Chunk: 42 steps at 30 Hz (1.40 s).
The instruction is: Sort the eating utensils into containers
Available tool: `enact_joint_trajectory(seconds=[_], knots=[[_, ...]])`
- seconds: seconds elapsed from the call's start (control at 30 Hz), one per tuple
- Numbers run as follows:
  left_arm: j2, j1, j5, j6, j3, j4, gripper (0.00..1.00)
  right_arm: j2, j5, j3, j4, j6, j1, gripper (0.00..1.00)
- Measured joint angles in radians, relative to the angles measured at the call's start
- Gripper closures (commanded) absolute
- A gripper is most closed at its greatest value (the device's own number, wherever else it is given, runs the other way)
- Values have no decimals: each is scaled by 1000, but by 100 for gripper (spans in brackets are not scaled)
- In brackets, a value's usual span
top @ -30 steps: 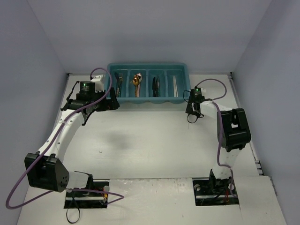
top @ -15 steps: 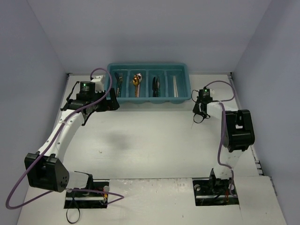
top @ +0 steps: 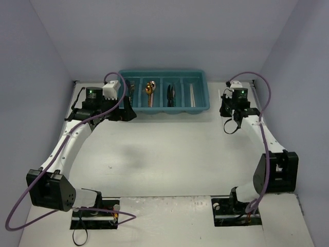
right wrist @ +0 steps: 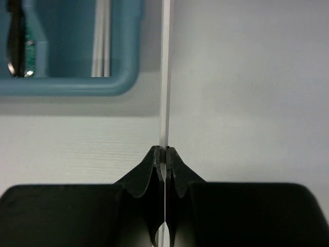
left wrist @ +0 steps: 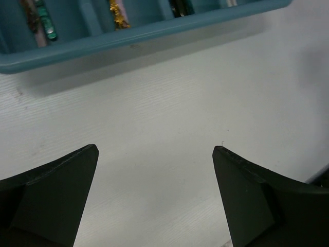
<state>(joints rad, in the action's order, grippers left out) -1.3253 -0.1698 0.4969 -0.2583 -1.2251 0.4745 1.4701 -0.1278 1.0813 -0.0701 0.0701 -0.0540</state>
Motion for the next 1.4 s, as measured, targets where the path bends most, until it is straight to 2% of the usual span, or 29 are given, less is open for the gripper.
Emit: enact_joint_trajectory(seconds=[0.17,0.33,0.57,0.67,0.83,1.03,1.27,1.4], knots=[[1,1,195,19,0,-60,8,-122,-142,8,-12,-229,-24,100],[1,8,402,-43,7,-168,8,-229,-236,-8,-24,-549,-159,100],[1,7,611,-219,112,-374,8,-489,-338,-231,-36,-1186,-361,100],[-3,-12,643,-217,134,-361,8,-557,-379,-310,-59,-1455,-395,100],[-33,-109,659,-104,115,-207,8,-582,-439,-371,-100,-1821,-447,100],[-80,-235,643,16,100,-71,8,-573,-471,-383,-116,-1993,-531,100],[-122,-313,587,80,98,-23,8,-556,-472,-383,-115,-2041,-626,100],[-128,-358,560,100,97,-12,12,-543,-470,-379,-116,-2049,-648,100]])
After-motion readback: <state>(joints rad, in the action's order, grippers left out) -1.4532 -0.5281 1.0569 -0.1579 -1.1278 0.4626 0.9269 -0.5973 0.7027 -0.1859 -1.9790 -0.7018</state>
